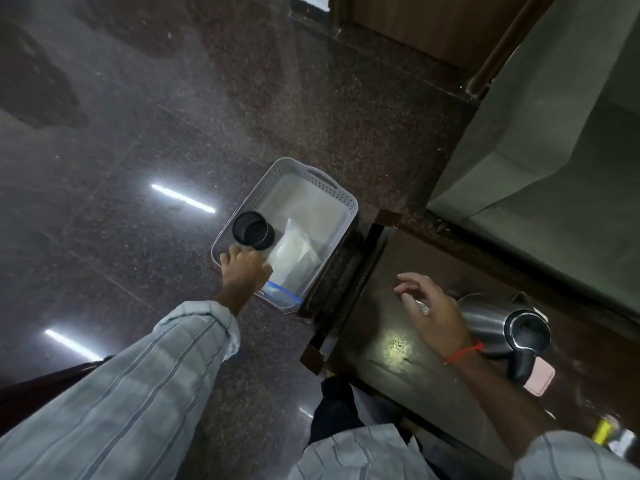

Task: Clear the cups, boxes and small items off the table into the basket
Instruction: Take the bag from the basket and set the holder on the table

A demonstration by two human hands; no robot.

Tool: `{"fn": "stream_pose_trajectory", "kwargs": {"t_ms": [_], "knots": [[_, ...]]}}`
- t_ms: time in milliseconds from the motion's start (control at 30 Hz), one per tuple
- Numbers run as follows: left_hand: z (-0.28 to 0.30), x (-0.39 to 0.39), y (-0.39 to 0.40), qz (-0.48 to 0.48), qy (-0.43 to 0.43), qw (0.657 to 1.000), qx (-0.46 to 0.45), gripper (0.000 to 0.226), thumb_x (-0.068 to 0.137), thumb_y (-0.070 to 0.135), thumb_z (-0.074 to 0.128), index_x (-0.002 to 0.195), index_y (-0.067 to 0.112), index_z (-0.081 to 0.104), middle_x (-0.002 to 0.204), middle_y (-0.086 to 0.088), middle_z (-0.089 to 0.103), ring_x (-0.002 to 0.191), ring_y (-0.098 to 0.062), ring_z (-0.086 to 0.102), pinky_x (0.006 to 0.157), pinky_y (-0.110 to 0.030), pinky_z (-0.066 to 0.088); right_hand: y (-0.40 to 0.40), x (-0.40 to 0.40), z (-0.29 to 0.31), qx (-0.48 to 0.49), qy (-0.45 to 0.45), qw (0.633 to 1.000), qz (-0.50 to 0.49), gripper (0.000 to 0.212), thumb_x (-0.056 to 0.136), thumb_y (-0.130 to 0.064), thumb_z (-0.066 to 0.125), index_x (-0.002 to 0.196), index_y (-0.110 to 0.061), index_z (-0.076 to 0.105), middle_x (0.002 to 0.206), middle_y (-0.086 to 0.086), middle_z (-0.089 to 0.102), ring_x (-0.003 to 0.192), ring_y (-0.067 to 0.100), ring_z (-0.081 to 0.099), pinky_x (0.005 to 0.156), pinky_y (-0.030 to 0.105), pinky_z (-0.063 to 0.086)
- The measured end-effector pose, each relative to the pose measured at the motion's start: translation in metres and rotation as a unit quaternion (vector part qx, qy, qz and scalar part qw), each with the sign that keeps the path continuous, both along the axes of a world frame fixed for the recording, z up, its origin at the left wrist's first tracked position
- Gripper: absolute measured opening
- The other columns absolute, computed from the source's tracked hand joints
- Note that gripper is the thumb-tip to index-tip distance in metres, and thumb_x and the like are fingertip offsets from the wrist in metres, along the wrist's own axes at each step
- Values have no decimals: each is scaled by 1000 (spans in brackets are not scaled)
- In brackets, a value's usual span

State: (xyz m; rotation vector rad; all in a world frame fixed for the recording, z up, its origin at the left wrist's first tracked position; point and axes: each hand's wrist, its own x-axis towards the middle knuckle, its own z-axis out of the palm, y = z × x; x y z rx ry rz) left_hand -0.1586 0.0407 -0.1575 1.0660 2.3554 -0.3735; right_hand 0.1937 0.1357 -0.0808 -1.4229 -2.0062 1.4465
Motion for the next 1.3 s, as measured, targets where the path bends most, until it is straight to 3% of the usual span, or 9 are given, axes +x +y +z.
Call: {"fn": "stream_pose_trajectory", "kwargs": {"t_ms": [133,267,467,667,767,867,967,1067,1300], "knots": [[44,13,-2,19,-5,995,103,23,97,37,54,96,17,65,101,-16,73,105,-37,66,95,-44,42,-2,-9,14,-23,32,999,22,38,91,-1,64,117,-29,64,98,-12,73,100,2,68,93,18,52],[91,57,-8,158,-181,945,224,31,98,41,63,107,14,72,98,-8,75,93,-30,71,73,-38,56,-11,-17,33,-50,77,996,-23,49,89,-9,72,114,-49,60,110,-15,68,104,4,66,88,15,54],[149,179,-19,195,-337,873,292,29,94,36,73,88,8,71,79,-1,71,77,-21,68,62,-33,49,-29,2,66,-294,225,903,-219,47,84,-20,78,126,-11,58,112,9,76,94,23,75,71,36,63],[206,250,-32,282,-513,761,280,43,84,65,68,89,25,82,90,5,81,84,-13,78,64,-23,59,-29,86,105,-215,257,924,-181,25,85,8,69,106,-6,70,92,6,79,81,18,74,71,30,60],[217,271,-29,287,-609,693,256,40,90,49,73,118,21,76,114,-4,79,106,-23,76,88,-44,63,-32,119,123,-239,276,922,-127,29,80,-2,75,109,-2,71,100,11,78,86,20,74,73,29,59],[219,301,-17,324,-608,648,323,36,92,20,75,124,5,71,117,-12,77,111,-30,74,93,-44,62,-39,136,142,-214,309,901,-216,14,91,-14,68,103,-12,73,95,5,79,82,13,74,71,27,58],[222,323,-3,377,-568,626,378,27,93,13,74,119,3,71,112,-14,78,109,-33,74,97,-50,59,-41,166,166,-25,302,876,-374,11,98,-15,61,107,-14,68,94,5,71,76,12,64,73,30,52],[224,337,6,418,-558,589,409,19,95,11,72,113,7,72,110,-12,79,108,-33,74,95,-54,59,-57,194,192,114,313,879,-341,10,96,-14,60,104,-15,66,77,6,64,62,16,56,61,23,51],[220,362,8,466,-596,517,401,22,96,15,70,118,12,70,113,-8,79,104,-26,77,79,-45,65,-86,204,196,11,235,928,-289,22,93,7,59,94,-12,71,85,9,77,82,22,74,77,27,59]]}}
